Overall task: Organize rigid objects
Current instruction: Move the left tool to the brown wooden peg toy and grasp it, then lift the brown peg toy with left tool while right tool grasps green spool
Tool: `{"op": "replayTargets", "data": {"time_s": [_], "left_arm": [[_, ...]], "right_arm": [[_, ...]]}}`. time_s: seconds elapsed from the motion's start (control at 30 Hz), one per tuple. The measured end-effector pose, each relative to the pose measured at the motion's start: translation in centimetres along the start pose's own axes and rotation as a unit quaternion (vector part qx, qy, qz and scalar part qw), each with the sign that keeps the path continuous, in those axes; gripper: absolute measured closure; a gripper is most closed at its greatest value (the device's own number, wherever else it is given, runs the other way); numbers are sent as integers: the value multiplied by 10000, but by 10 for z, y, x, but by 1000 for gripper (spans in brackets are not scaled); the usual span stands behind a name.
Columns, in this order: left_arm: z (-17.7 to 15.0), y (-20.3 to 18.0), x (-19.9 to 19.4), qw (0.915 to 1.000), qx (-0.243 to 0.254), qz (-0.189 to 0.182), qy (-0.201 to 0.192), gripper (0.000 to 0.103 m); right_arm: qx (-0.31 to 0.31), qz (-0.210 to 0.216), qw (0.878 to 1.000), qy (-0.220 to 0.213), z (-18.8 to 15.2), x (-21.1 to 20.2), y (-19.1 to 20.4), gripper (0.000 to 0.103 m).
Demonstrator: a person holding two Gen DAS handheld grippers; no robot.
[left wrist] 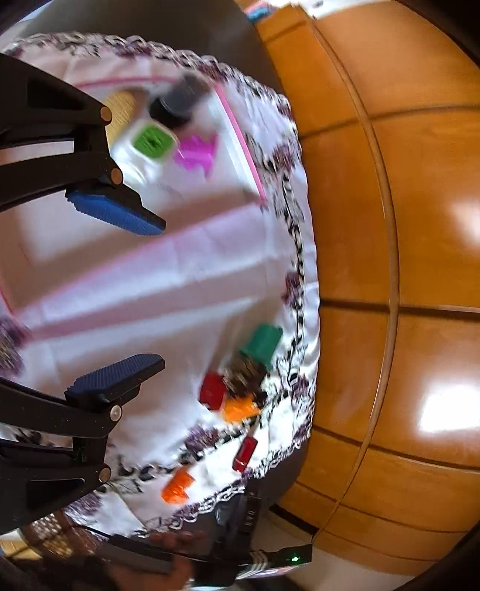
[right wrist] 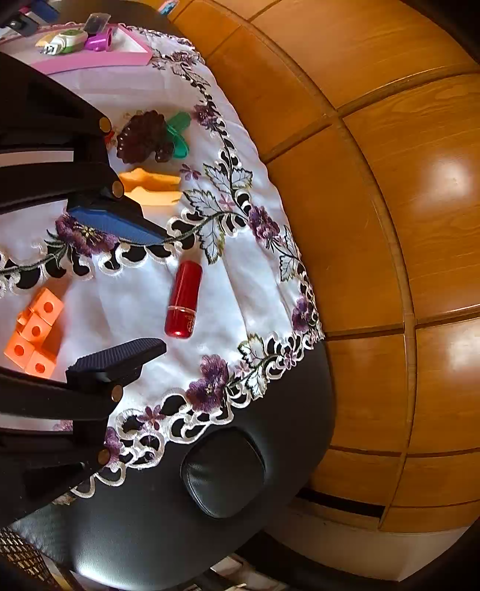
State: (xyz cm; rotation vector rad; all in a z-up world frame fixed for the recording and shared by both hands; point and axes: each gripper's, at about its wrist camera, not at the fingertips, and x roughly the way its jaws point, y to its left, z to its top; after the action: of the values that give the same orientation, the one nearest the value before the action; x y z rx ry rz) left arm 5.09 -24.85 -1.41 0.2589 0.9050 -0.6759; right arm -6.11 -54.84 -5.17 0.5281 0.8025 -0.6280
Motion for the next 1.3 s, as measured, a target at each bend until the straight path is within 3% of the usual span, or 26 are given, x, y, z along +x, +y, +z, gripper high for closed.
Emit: {"op": "replayTargets", "data": {"time_s": [0.3,0.53,0.73,0.77,0.83,1.1,1.3], "left_arm": [[46,-51,58,9978,292,-534,252,36],[72,-73,113,9953,108,-801,539,36],[88,-84,163,9933,-50,-811,817,36],[90,-85,171,9929,-74,-804,870,41],[90,-86,181,9918,-71,-836,965,61],[69,-81,162,9917,50,-1024,771,62],[53,-63,120,9935,63,-1048,431,62]], "right_arm": [[98,217,9996,162,0,6,-3,49],[153,352,9990,243,-1,8,-3,49],[193,531,9981,262,0,8,-2,49],[186,544,9980,269,0,8,-2,49],[168,566,9979,275,0,9,-1,49],[180,540,9979,297,-1,9,-2,49],[163,389,9985,347,-2,12,-3,49]]}}
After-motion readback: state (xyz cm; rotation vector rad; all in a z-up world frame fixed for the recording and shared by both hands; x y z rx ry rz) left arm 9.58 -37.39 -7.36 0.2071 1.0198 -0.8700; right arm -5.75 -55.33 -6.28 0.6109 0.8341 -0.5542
